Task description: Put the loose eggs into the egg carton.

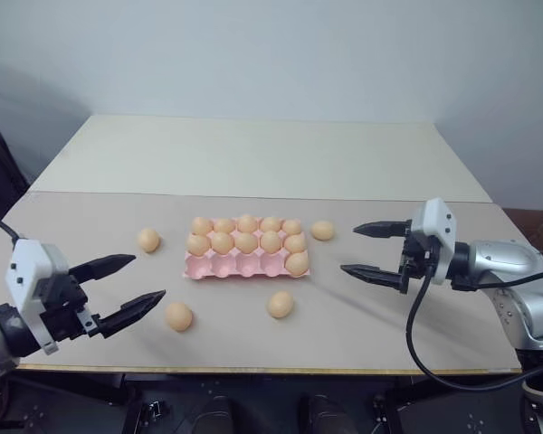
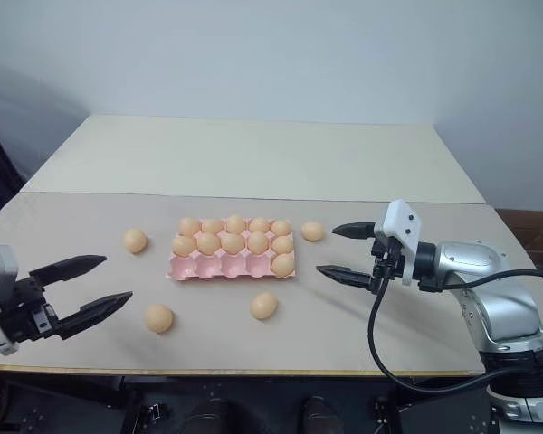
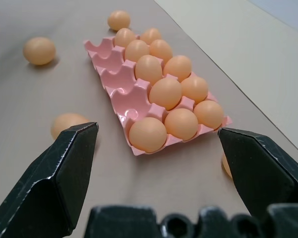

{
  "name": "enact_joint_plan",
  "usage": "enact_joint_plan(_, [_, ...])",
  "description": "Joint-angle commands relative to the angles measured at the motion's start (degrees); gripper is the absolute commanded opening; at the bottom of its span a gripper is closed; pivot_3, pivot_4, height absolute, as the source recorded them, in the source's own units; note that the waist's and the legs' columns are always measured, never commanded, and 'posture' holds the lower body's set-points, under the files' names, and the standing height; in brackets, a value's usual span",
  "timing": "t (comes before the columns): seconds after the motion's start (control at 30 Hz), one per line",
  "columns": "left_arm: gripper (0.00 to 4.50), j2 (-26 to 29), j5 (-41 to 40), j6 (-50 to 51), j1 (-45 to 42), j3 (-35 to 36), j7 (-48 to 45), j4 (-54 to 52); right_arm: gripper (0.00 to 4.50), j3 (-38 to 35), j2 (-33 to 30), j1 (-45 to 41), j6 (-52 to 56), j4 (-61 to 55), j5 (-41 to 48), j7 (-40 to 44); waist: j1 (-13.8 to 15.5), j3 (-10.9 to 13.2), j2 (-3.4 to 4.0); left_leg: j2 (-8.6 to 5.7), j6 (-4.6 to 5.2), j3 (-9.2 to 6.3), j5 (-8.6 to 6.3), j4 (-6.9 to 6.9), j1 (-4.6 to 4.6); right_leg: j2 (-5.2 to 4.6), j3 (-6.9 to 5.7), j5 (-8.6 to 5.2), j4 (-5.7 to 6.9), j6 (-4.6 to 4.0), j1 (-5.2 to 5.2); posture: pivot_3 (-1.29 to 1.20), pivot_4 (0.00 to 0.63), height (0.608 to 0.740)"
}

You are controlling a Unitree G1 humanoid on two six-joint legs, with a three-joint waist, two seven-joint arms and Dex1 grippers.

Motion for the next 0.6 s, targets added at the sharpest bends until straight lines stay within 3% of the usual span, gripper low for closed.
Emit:
enact_joint_plan(0.03, [4.48, 0.1, -0.7, -0.9, -1.3, 0.1, 0.0, 0.3, 4.5, -1.7, -0.8, -0.1, -0.3, -2.3, 0.9, -0.1, 0.0, 0.0, 0.0, 0.0, 0.0, 0.0, 0.0, 0.0, 0.0, 0.0, 0.0, 0.0, 0.0, 0.0, 0.0, 0.0, 0.15, 0.74])
enact_joint_plan(0.4, [4.48, 1.2, 1.3, -2.5, -2.4, -0.8, -2.8, 2.6, 4.5, -1.0, -1.0, -0.1, -0.8, -2.0, -0.2, -0.6, 0.0, 0.0, 0.0, 0.0, 0.0, 0.01, 0.0, 0.0, 0.0, 0.01, 0.01, 0.0, 0.01, 0.0, -0.01, 0.0, 0.15, 0.74])
enact_joint_plan(0.6, [4.48, 0.9, 1.2, -3.0, -3.7, -2.7, -3.7, 3.2, 4.5, 4.3, -2.6, -5.5, -4.6, 5.8, -8.5, 0.3, -0.1, 0.0, 0.0, 0.0, 0.0, 0.05, 0.0, 0.0, 0.01, -0.01, 0.02, 0.02, 0.02, 0.0, -0.03, 0.0, 0.15, 0.74])
